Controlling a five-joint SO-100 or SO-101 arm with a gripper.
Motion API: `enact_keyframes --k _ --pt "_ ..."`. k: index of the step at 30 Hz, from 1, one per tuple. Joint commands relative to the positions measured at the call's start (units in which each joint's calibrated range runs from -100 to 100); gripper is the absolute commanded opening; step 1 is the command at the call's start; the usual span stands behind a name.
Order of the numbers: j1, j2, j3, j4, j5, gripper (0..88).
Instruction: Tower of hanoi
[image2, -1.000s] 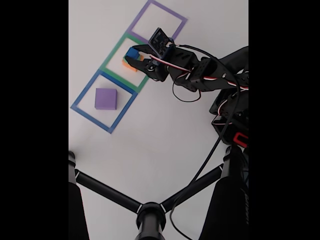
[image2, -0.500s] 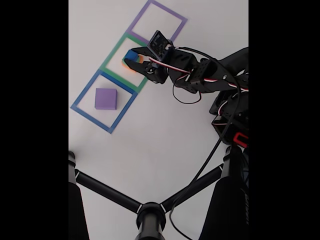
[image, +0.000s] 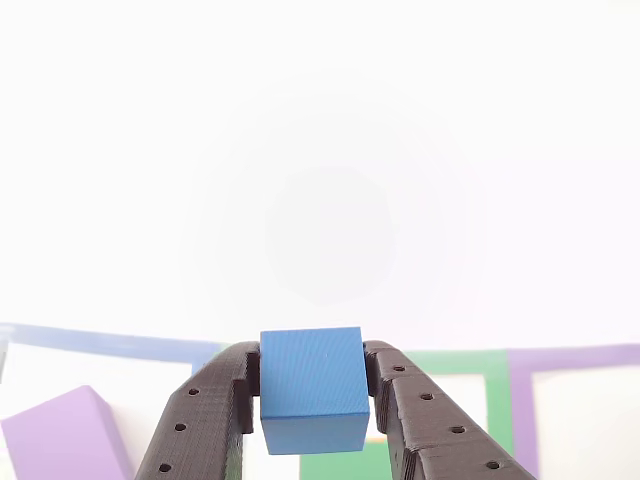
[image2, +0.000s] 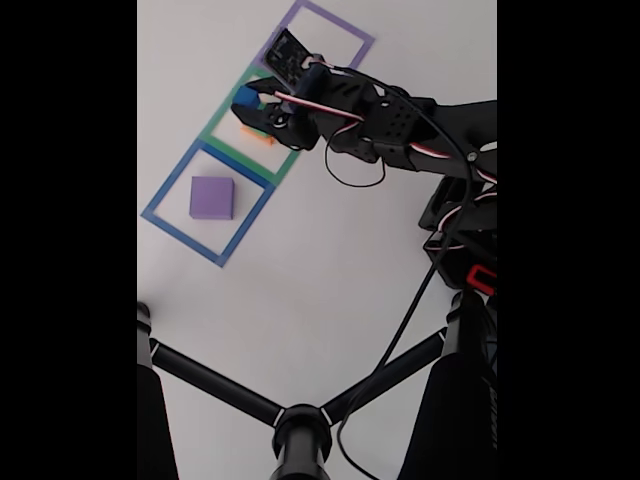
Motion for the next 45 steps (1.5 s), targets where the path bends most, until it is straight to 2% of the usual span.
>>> enact_keyframes --k 1,5,9,13,16,28,34,39,45 --pt "-1.4 -7.0 -15.6 23.7 0.6 3.8" --pt "-3.3 -10.2 -31.1 47.3 0.6 3.6" --pt "-6.7 -10.7 -47.0 65.7 0.6 3.9" --pt "-9.9 -10.2 -59.0 77.4 0.6 3.9" --pt "-11.9 -10.5 -62.5 81.5 0.6 3.7" --pt "-16.2 -10.7 -63.4 82.1 0.6 3.2" --pt "-19.2 -10.8 -59.4 79.0 0.6 3.2" --pt "-18.8 -12.3 -46.4 67.5 0.6 3.2" --pt "-17.0 -13.5 -25.6 45.2 0.6 3.1"
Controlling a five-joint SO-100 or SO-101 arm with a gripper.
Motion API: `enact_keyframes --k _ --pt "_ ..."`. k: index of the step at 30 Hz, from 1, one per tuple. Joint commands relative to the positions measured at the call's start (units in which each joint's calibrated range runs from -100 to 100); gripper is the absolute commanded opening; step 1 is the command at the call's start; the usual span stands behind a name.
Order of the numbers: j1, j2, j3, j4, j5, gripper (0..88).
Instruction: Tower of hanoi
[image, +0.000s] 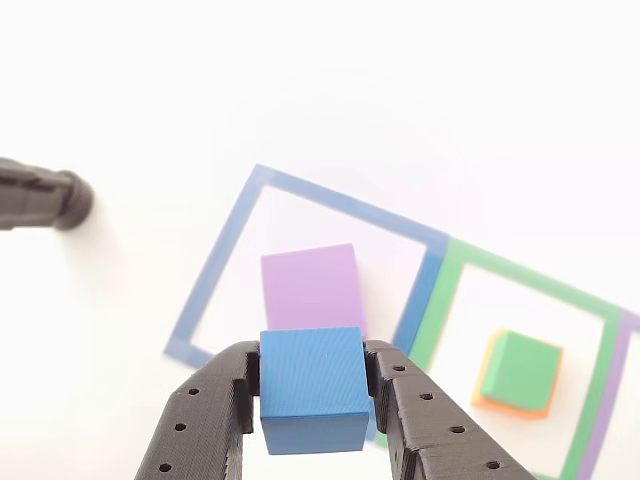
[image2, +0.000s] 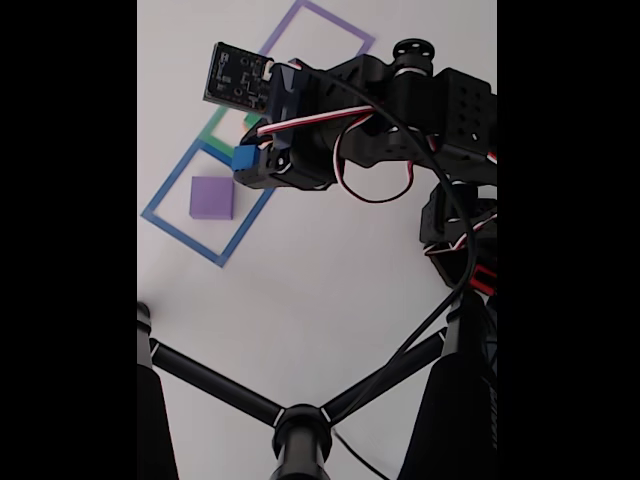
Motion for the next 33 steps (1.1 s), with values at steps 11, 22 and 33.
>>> enact_keyframes --k 11,22,33 --pt "0.1 7.0 38.0 -60.6 0.6 3.0" --pt "-0.3 25.9 41.6 -86.9 0.6 3.4" --pt "-1.5 37.4 38.7 -97.4 0.6 3.4"
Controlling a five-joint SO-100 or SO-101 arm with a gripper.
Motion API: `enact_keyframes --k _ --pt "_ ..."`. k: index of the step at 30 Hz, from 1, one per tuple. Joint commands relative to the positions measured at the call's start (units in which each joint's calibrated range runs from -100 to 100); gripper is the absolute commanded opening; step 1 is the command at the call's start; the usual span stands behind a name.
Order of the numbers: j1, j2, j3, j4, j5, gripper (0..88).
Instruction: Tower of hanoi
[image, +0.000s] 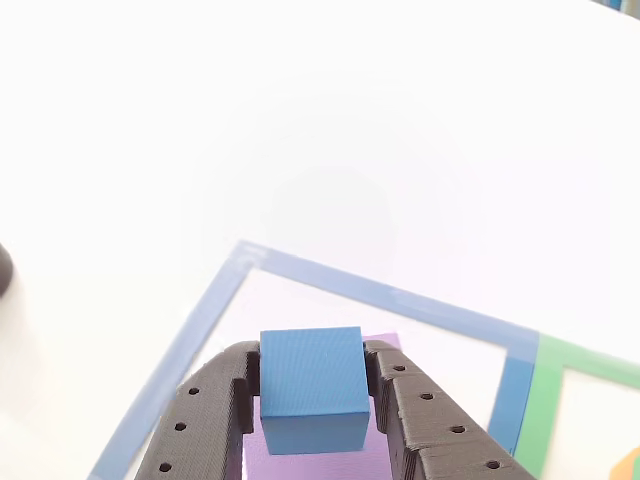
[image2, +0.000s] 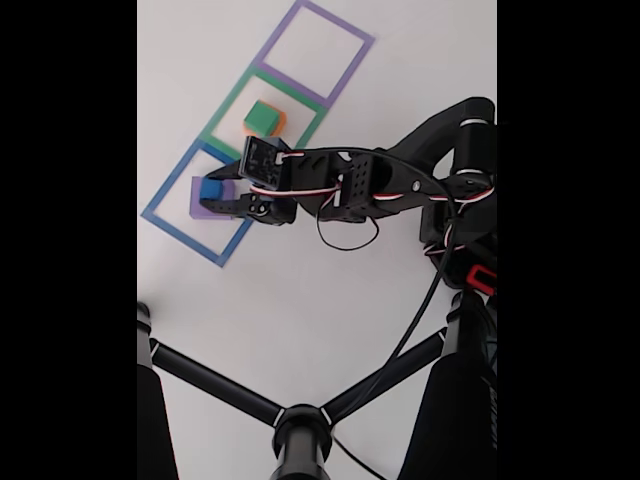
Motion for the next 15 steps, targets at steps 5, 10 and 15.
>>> enact_keyframes --k 5,10,15 --pt "-0.5 2.8 -4.6 -3.4 0.6 3.4" --pt "0.5 4.9 -6.6 -3.4 0.6 3.3" --pt "0.8 6.2 -7.4 -3.7 0.6 3.3"
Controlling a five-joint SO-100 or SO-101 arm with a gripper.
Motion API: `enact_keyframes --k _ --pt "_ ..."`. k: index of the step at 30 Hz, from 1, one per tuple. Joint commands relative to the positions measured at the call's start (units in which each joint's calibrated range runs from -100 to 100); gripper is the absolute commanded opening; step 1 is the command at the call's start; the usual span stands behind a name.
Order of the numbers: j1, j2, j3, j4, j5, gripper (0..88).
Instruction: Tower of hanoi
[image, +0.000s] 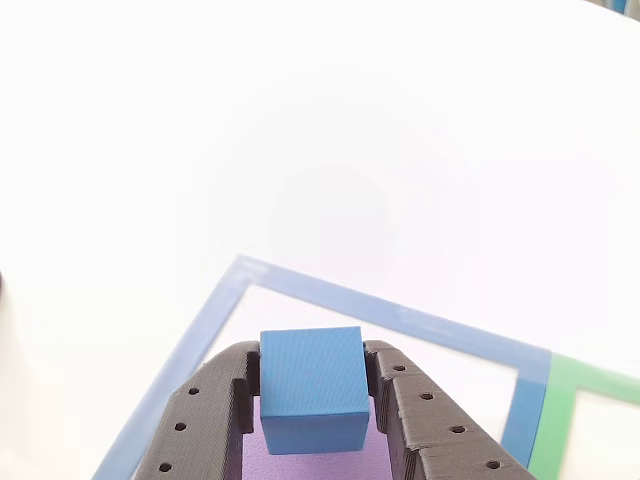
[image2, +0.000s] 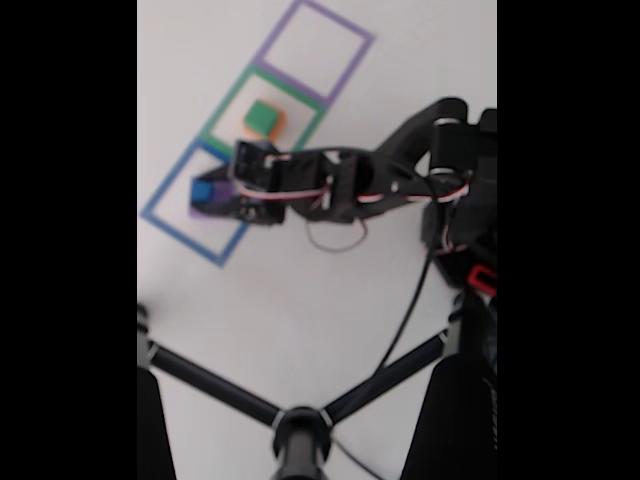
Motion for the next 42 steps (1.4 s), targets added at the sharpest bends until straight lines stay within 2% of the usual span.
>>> enact_keyframes --k 1,42 --pt "0.8 -0.4 -2.4 -1.5 0.6 3.3" --pt "1.3 0.6 1.4 -4.5 0.6 4.9"
